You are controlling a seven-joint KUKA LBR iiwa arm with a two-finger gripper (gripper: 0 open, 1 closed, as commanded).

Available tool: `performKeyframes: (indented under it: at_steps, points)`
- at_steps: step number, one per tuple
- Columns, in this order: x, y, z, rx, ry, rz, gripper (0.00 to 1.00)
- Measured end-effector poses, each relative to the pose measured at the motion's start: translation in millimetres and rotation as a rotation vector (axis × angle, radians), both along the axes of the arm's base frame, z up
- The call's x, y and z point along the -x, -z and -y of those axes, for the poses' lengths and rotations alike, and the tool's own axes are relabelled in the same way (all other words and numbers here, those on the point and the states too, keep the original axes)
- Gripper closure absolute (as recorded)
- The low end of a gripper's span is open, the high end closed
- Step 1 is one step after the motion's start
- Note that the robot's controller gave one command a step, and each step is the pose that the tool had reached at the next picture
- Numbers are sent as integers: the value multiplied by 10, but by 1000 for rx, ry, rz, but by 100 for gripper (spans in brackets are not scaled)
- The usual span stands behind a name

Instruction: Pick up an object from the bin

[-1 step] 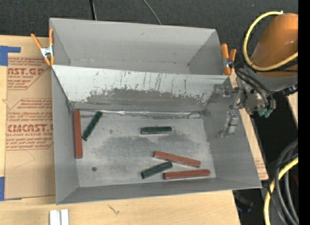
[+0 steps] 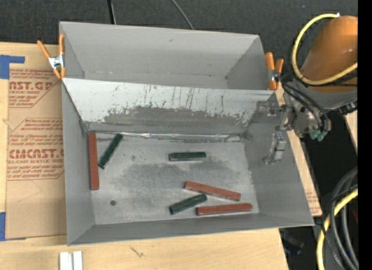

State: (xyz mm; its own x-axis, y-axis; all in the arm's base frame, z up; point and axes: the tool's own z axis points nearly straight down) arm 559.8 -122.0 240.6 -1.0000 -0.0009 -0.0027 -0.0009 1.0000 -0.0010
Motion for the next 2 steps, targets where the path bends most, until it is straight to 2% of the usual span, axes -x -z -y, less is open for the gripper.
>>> performKeyframes:
  at_steps: [1,2]
  points:
    - [-65,622,-195,1,-26,5,0]
    - [230,1302,-312,0,-218,2,0]
